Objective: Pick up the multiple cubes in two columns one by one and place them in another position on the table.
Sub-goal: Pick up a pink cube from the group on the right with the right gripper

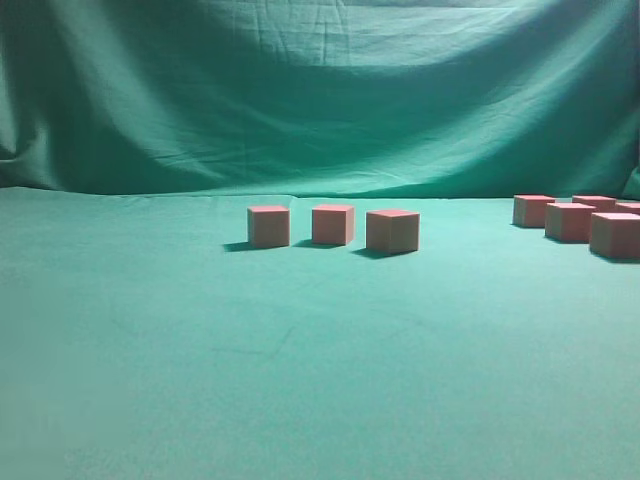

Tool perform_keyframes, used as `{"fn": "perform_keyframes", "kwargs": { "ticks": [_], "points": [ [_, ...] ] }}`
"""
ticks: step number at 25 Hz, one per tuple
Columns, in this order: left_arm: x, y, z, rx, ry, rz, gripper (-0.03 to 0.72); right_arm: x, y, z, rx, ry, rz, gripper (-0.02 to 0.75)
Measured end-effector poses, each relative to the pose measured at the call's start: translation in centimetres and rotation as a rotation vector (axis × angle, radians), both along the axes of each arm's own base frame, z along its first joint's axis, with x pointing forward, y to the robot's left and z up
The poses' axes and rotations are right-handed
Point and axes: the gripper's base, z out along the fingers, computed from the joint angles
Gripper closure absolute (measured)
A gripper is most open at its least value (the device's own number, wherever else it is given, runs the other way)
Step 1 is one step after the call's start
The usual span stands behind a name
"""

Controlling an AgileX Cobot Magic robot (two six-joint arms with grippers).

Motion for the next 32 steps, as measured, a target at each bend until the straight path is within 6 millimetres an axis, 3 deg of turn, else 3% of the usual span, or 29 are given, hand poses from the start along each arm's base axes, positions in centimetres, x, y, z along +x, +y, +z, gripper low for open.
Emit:
{"fn": "perform_keyframes", "kwargs": {
  "ticks": [5, 8, 15, 19, 25, 32],
  "points": [
    [0.0, 0.0, 0.0, 0.000, 0.000, 0.000, 0.688, -3.6, -4.5, 3.1, 0.016, -0.031, -0.027, 0.291],
    [0.0, 0.0, 0.0, 0.000, 0.000, 0.000, 0.688, -4.9, -8.0, 2.4, -0.002, 0.006, -0.097, 0.291],
    [0.0, 0.0, 0.0, 0.000, 0.000, 0.000, 0.688, -7.5, -16.4, -2.6, -0.075, 0.160, -0.336, 0.291],
    [0.0, 0.0, 0.0, 0.000, 0.000, 0.000, 0.688, -8.5, -20.2, -6.4, -0.053, 0.245, -0.462, 0.291],
    [0.0, 0.0, 0.0, 0.000, 0.000, 0.000, 0.688, -8.2, -23.5, -12.8, 0.054, 0.376, -0.522, 0.291],
    [0.0, 0.0, 0.0, 0.000, 0.000, 0.000, 0.688, -5.5, -25.0, -17.3, 0.095, 0.413, -0.535, 0.291]
  ]
}}
